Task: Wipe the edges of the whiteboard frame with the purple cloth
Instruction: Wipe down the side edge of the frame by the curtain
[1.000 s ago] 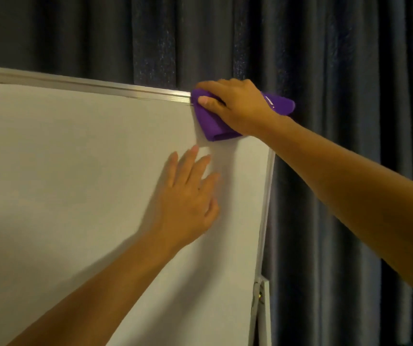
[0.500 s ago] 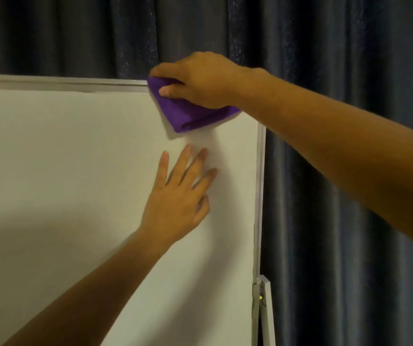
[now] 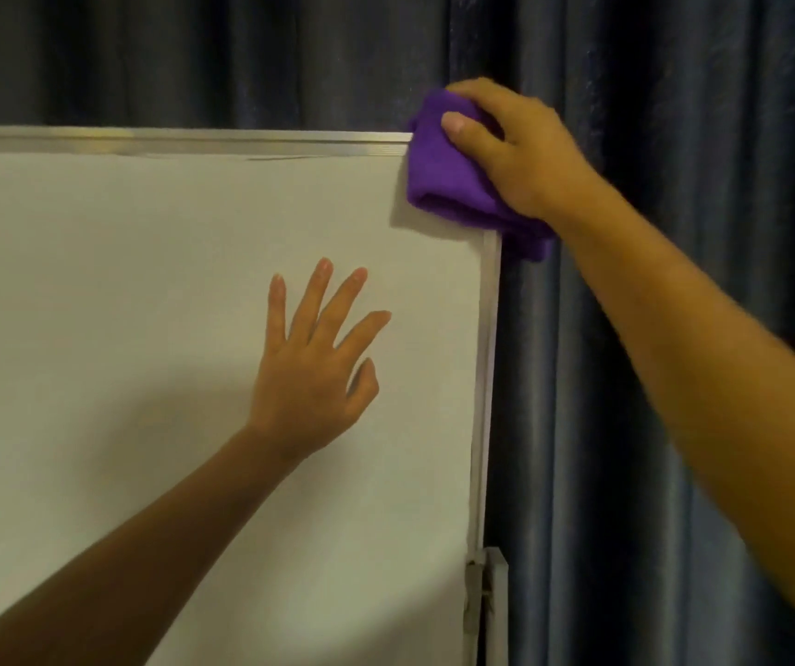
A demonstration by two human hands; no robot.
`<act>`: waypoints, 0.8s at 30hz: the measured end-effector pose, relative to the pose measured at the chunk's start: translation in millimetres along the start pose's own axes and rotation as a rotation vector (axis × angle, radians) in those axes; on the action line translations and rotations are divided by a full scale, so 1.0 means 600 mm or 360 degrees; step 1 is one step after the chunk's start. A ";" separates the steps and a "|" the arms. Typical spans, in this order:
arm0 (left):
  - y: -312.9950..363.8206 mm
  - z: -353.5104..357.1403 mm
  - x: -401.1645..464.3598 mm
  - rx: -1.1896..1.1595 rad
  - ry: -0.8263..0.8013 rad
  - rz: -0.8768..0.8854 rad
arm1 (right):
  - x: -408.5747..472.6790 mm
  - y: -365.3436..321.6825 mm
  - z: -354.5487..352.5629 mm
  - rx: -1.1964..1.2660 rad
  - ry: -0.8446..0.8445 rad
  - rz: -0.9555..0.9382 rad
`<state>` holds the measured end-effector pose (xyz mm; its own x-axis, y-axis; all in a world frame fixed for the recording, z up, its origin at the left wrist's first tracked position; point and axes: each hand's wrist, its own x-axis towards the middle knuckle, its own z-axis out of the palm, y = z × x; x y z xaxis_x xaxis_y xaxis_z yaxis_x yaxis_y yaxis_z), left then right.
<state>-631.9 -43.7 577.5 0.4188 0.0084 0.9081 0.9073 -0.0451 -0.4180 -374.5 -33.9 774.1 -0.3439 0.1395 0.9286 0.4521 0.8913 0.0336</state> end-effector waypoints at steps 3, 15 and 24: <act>0.009 -0.003 0.000 0.0066 -0.0023 -0.0040 | -0.039 0.020 0.046 0.0455 0.0427 0.0213; 0.008 -0.020 -0.008 0.0201 -0.0062 -0.0073 | -0.085 -0.011 0.124 0.0644 0.0733 0.0393; -0.003 -0.009 -0.007 0.0247 -0.0140 -0.0064 | -0.382 0.016 0.260 0.0701 0.0374 0.0760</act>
<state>-635.5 -48.9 574.7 0.3775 0.0950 0.9211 0.9154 0.1118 -0.3867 -419.8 9.9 503.6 0.0199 0.5075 0.8614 0.1161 0.8546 -0.5062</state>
